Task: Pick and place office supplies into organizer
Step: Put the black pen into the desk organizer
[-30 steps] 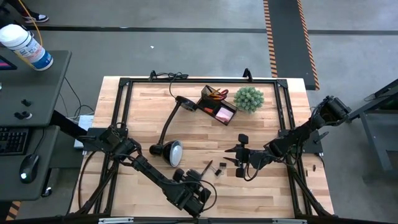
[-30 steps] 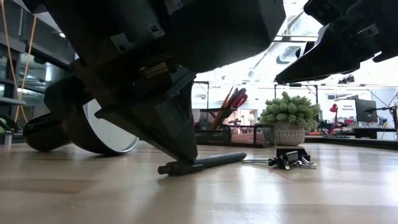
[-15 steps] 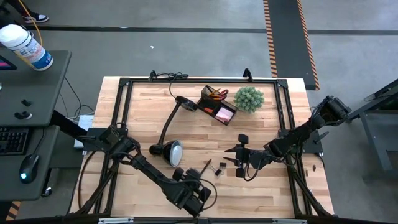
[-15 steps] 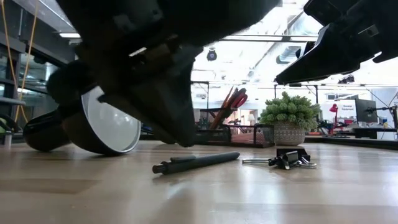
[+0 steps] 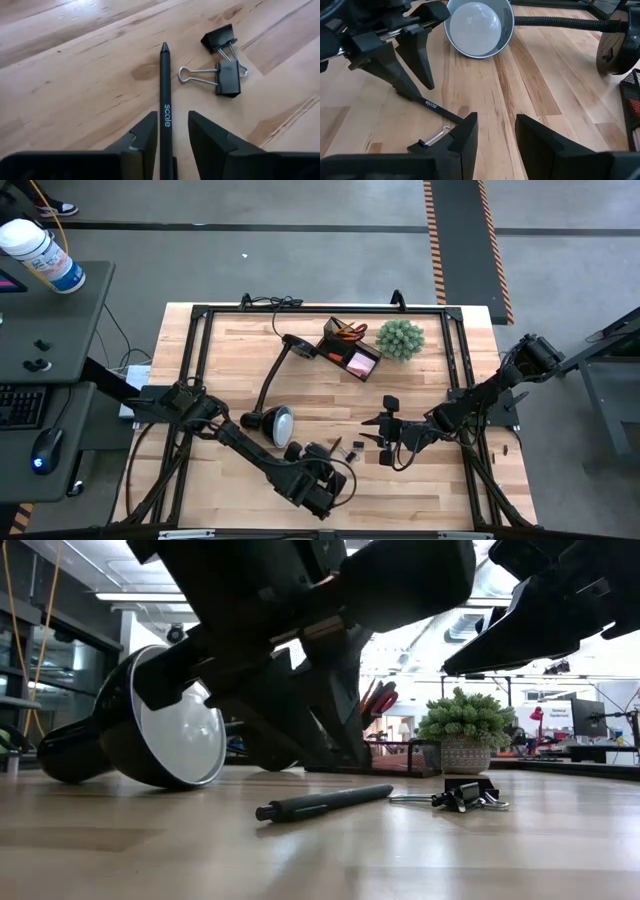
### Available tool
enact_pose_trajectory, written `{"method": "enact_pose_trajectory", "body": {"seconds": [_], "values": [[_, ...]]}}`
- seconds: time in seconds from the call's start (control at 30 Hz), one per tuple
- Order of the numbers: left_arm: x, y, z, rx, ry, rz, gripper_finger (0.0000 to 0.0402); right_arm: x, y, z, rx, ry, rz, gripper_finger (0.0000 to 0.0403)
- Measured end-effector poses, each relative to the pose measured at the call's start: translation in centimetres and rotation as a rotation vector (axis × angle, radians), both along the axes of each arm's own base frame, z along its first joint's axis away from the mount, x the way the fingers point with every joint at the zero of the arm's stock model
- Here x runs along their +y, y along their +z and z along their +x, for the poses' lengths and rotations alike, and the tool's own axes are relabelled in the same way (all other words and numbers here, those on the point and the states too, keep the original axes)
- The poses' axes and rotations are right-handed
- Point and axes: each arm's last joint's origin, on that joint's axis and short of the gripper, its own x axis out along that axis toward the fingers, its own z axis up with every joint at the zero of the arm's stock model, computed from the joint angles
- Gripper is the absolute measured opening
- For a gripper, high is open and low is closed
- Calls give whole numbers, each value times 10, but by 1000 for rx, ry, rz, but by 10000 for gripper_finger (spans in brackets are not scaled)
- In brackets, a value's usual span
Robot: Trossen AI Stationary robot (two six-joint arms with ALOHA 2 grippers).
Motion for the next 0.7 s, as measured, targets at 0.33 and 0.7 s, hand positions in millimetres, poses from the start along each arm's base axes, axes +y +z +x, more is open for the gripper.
{"method": "enact_pose_trajectory", "body": {"seconds": [0.33, 0.7], "values": [[-2, -14, 1, -15, 8, 83, 89, 0, 0, 0, -5, 0, 4, 122], [-6, -30, 2, 3, -6, 93, 67, 0, 1, 1, -12, -3, 13, 122]]}}
